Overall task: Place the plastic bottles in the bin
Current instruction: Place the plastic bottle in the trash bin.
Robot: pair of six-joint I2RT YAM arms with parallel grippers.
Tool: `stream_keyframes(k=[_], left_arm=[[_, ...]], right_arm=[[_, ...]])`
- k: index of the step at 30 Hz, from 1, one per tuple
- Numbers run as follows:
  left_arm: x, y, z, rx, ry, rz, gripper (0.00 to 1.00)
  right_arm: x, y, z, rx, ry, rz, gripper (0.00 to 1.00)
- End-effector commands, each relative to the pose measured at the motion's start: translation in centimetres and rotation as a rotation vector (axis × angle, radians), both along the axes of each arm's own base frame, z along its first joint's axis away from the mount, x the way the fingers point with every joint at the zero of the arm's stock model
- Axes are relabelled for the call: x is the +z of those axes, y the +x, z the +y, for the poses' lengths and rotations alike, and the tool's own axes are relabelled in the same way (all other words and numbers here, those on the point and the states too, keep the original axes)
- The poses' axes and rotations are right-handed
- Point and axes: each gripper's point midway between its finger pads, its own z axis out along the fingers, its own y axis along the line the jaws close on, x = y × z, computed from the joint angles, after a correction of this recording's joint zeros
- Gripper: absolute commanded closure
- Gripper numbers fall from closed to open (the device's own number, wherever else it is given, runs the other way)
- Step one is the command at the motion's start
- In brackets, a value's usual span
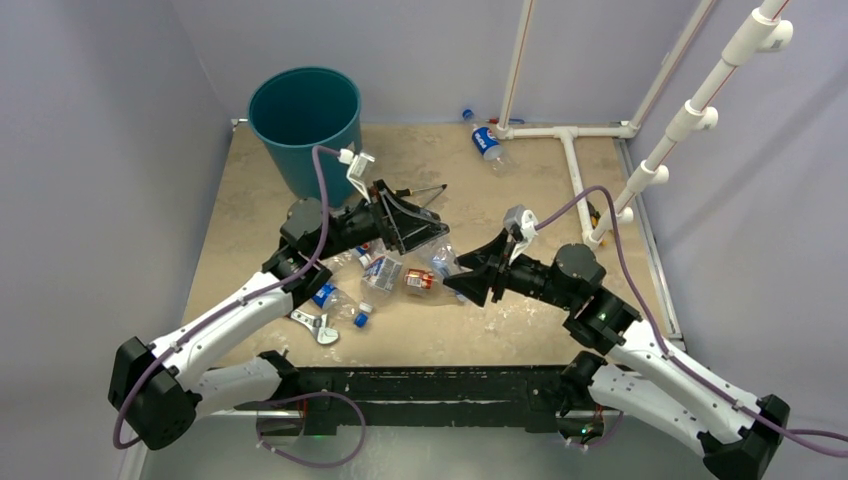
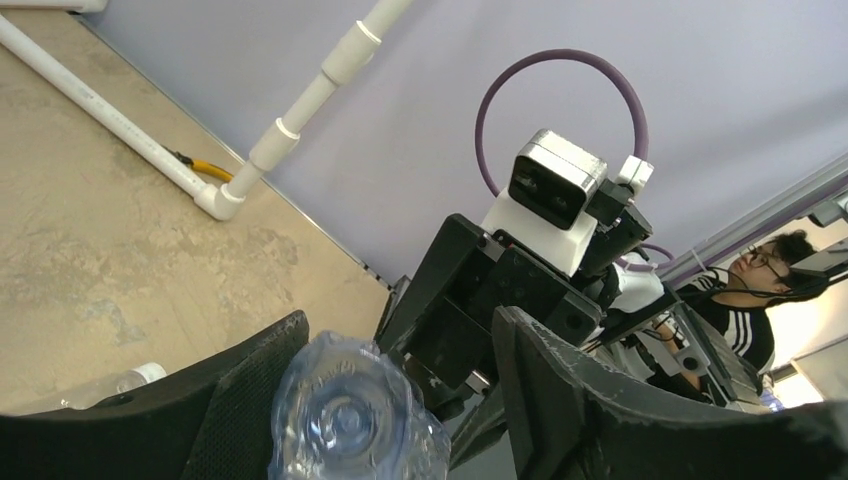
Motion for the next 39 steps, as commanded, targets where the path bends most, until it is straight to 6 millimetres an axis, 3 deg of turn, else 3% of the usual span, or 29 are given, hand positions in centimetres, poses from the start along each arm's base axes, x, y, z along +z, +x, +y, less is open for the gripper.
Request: stream_keyframes(k=[1, 3, 5, 11, 16, 24, 25, 30, 32, 35, 39], left_arm=[[1.6, -1.3, 0.8, -0.005, -0.005, -0.062, 0.29], [1.4, -1.3, 1.2, 0.017, 0.01, -0.06, 0.23], [1.1, -1.3, 1.4, 0.028, 0.019, -0.058, 0.23], [0.8, -1.2, 1.3, 0.024, 0.017, -0.045, 0.45], [0.9, -0.8, 1.0, 0.025, 0.013, -0.039, 0.52], [1.0, -0.5, 1.0, 0.039, 0.004, -0.045, 0.77], [1.2, -0.4, 1.0, 0.044, 0.0, -0.051, 0.81], [2.7, -0.6, 1.5, 0.064, -0.024, -0.102, 0.97], [3.7, -0.5, 1.8, 0.086, -0.019, -0.154, 1.0], [5.6, 0.1, 3.0, 0.174, 0.037, -0.292, 1.0], [8.8, 0.2, 6.0, 0.345, 0.133, -0.615, 1.0]], right_arm=[[3.6, 1.1, -1.0, -0.089, 0.064, -0.082, 0.65], [3.9, 1.2, -1.3, -0.109, 0.077, -0.091, 0.65], [4.1, 1.2, -1.6, -0.121, 0.081, -0.094, 0.65], [4.0, 1.2, -1.4, -0.11, 0.073, -0.09, 0.65], [3.6, 1.1, -1.1, -0.092, 0.049, -0.084, 0.65], [3.5, 1.1, -1.2, -0.098, 0.025, -0.085, 0.59], [3.5, 1.1, -1.2, -0.096, 0.022, -0.083, 0.56], [4.0, 0.9, -1.3, -0.101, 0.044, -0.053, 0.13], [5.0, 0.5, -1.5, -0.101, 0.078, -0.038, 0.02], [7.4, -0.3, -2.0, -0.1, 0.16, -0.006, 0.01], [10.1, -2.3, -2.5, -0.057, 0.328, 0.113, 0.01]])
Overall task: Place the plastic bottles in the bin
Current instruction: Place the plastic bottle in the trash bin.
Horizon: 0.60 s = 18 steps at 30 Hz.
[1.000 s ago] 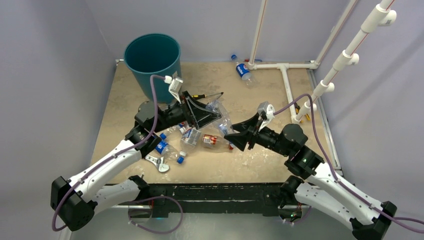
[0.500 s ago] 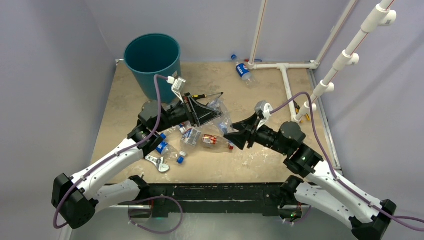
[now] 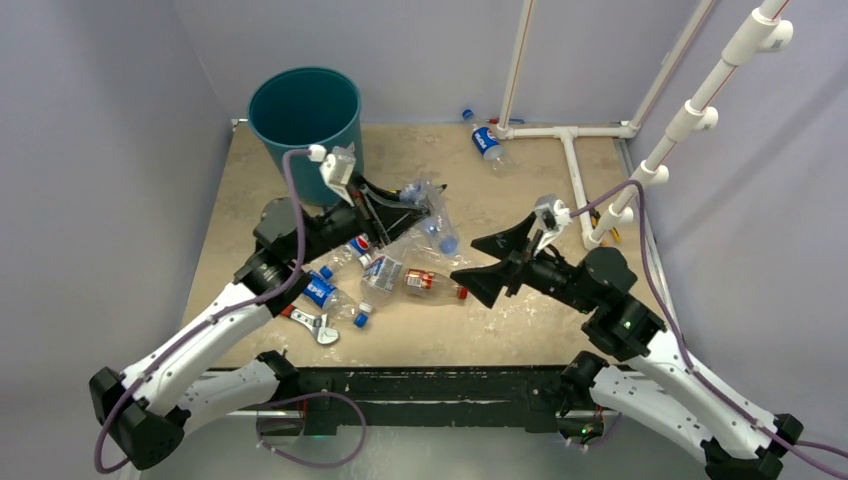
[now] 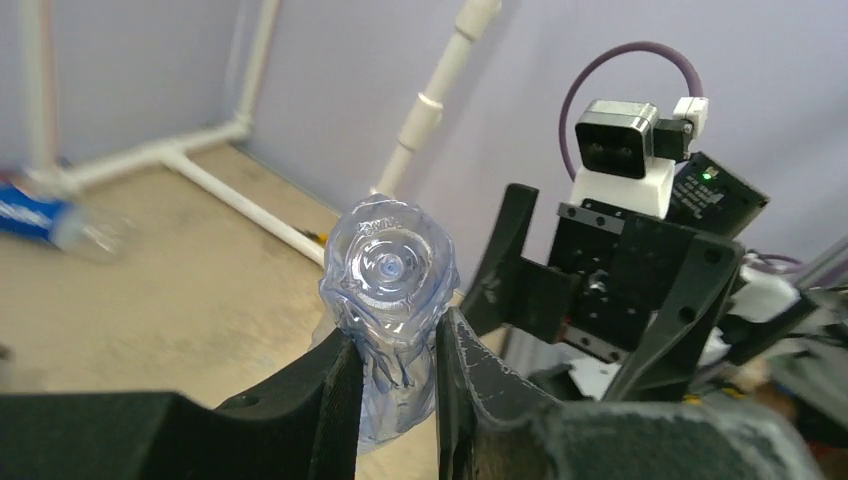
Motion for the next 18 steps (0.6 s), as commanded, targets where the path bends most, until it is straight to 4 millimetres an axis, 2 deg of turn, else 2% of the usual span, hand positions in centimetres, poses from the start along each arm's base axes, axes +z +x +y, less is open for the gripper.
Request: stream_keyframes(k=[1, 3, 5, 8, 10, 15, 18], left_arm=[[7.0, -0.4, 4.3, 0.21, 0.087, -0.507, 1.0], [7.4, -0.2, 5.0, 0.252, 0.188, -0.676, 1.0], [6.8, -0.1, 5.0, 0.242, 0.347, -0.88, 1.0], [5.4, 0.2, 5.5, 0.237, 0.545, -1.095, 1.0], [4.7, 0.8, 6.6, 0.282, 0.655, -1.168, 1.0], [3.5, 0.3, 8.3, 0.384, 0.815, -1.464, 1.0], [1.5, 0.2, 8.8, 0.388, 0.938, -1.596, 1.0]], right_arm=[[5.8, -2.2, -1.0, 0.035, 0.242, 0.07, 0.01], [5.7, -1.9, -0.8, 0.026, 0.27, 0.12, 0.01], [5.8, -1.7, -0.2, 0.04, 0.297, 0.164, 0.01], [7.3, -2.3, 0.5, 0.108, 0.369, 0.193, 0.01], [8.1, -2.4, 0.9, 0.136, 0.388, 0.197, 0.01], [8.6, 0.0, 1.0, 0.132, 0.401, 0.242, 0.01], [7.1, 3.6, 0.5, 0.09, 0.4, 0.325, 0.01]])
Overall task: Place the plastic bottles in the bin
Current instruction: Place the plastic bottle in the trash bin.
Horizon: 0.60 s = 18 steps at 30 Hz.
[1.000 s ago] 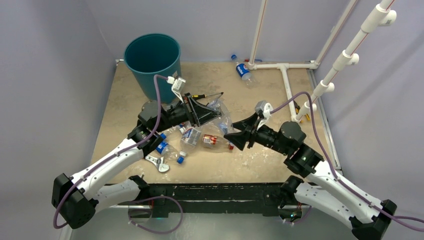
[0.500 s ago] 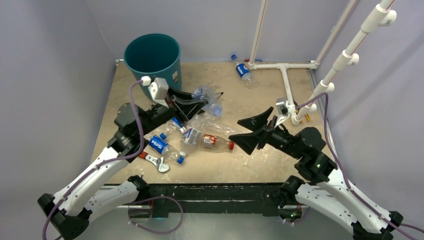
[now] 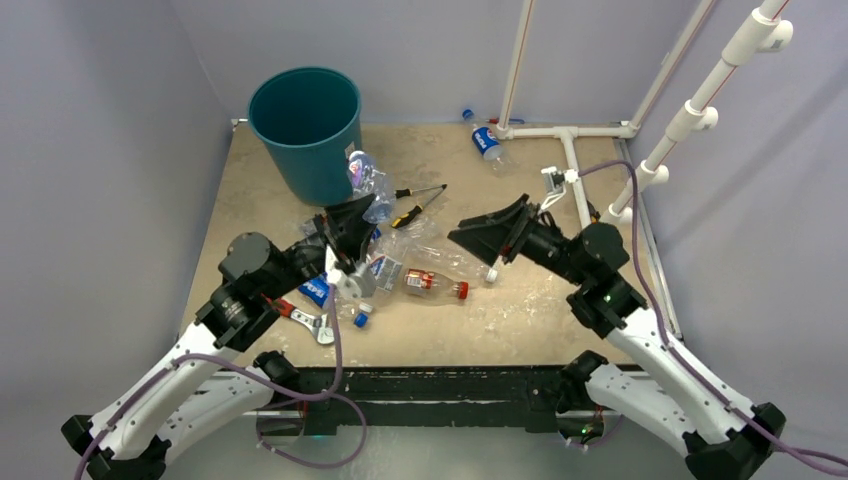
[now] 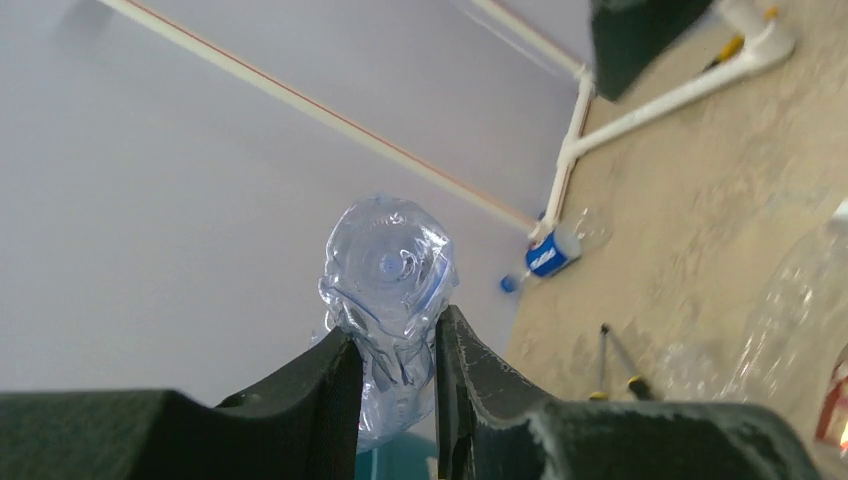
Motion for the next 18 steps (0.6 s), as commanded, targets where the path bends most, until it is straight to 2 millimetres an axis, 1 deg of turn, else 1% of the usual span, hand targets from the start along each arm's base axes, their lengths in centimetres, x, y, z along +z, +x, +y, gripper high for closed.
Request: stream_keyframes(k=[1, 3, 4, 6, 10, 11, 13, 16, 17, 18], left_arm=[[-1.0, -0.1, 1.2, 0.093, 0.237, -0.351, 1.0], [-1.9, -0.4, 1.3, 0.104, 0.316, -0.441, 1.0], [-2.6, -0.4, 1.2, 0.103, 0.367, -0.46, 1.0], [-3.9, -0.4, 1.2, 0.1, 0.46, -0.485, 1.0], [-5.5, -0.6, 1.0, 0.082, 0.554, -0.517, 1.0], [-5.6, -0.6, 0.9, 0.08, 0.555, -0.525, 1.0], [-5.8, -0.8, 0.2, 0.063, 0.546, -0.536, 1.0], [-6.9, -1.1, -1.2, 0.02, 0.556, -0.535, 1.0], [-7.3, -1.1, -1.7, 0.014, 0.563, -0.532, 1.0], [-7.6, -1.1, -2.3, 0.004, 0.569, -0.529, 1.0]], right_arm=[[2.0, 2.5, -0.6, 0.049, 0.082, 0.036, 0.01], [1.4, 3.1, 0.6, 0.159, 0.109, 0.055, 0.01], [1.4, 3.0, 1.3, 0.225, 0.127, 0.055, 0.01], [2.0, 3.4, 2.2, 0.295, 0.154, 0.018, 0.01], [3.3, 5.4, 3.7, 0.3, 0.115, -0.032, 0.01], [3.3, 6.0, 4.1, 0.295, 0.096, -0.031, 0.01], [2.7, 7.5, 4.9, 0.281, 0.061, -0.009, 0.01], [2.5, 7.9, 5.8, 0.326, 0.084, 0.004, 0.02], [3.1, 7.7, 6.1, 0.348, 0.099, -0.017, 0.02], [3.1, 7.6, 6.6, 0.364, 0.094, -0.017, 0.03]])
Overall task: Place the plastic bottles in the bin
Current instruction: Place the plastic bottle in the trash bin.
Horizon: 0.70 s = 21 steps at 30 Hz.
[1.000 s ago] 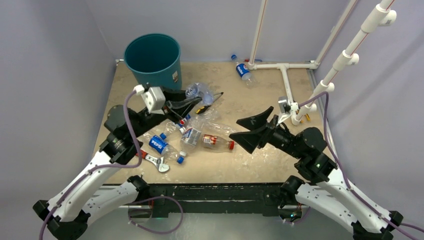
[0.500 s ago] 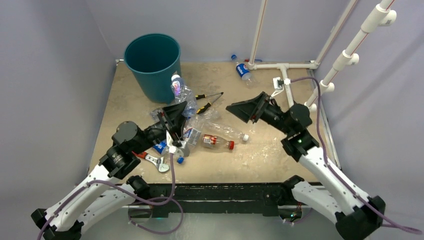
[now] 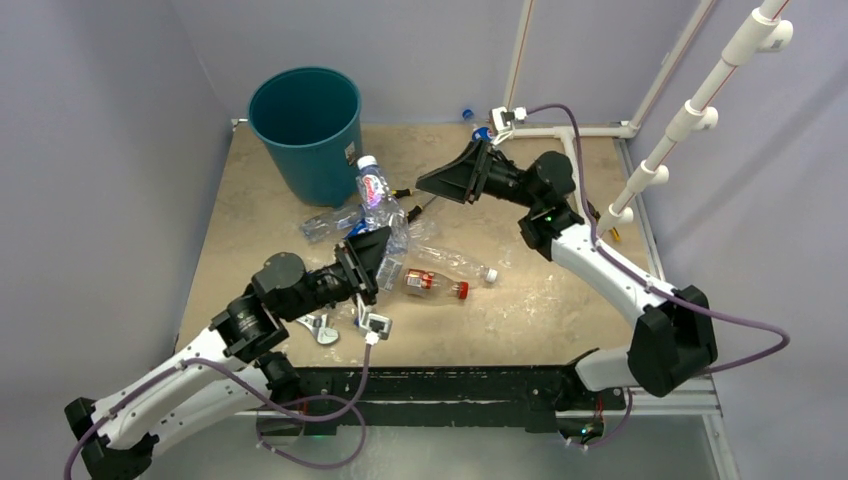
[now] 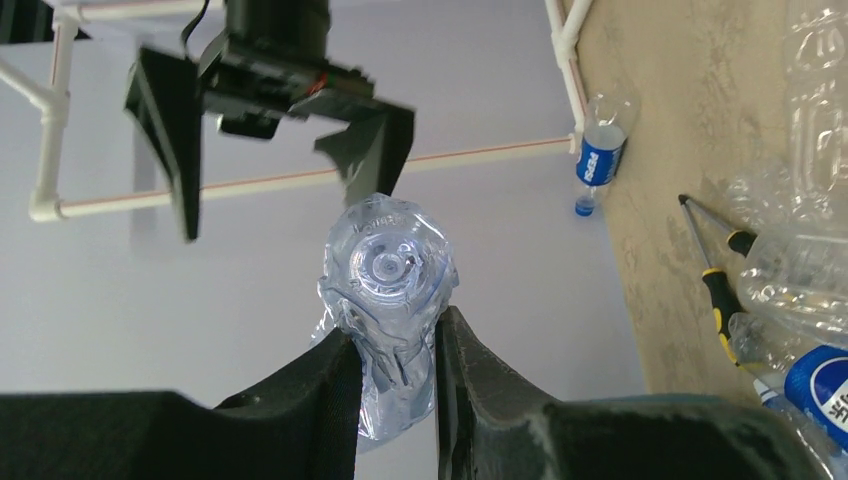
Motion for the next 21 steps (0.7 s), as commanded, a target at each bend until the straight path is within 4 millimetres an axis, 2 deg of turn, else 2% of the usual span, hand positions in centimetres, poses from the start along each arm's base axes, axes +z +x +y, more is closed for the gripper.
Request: stream_keyframes(k=[1, 5, 12, 16, 21], left_arm=[[-0.5, -0.2, -2.2, -0.032, 0.034, -0.05, 1.0], [-0.5, -0.7, -3.7, -0.045, 0.049, -0.053, 1.0], [-0.5, -1.2, -4.6, -0.052, 0.054, -0.055, 1.0], [-0.8, -1.5, -4.6, -0.051, 0.058, -0.056, 1.0], [-1.2, -1.5, -4.8, -0.051, 0.067, -0.051, 1.0]], right_arm=[[2.3, -1.2, 1.8, 0.097, 0.024, -0.103, 0.03], [0.7, -0.2, 4.0, 0.074, -0.116, -0.131, 0.06], [-2.6, 1.8, 2.7, -0.094, -0.253, -0.116, 0.1], [-5.9, 0.9, 2.4, -0.06, -0.312, -0.078, 0.1], [-5.9, -0.4, 2.7, 0.012, -0.271, -0.096, 0.22]])
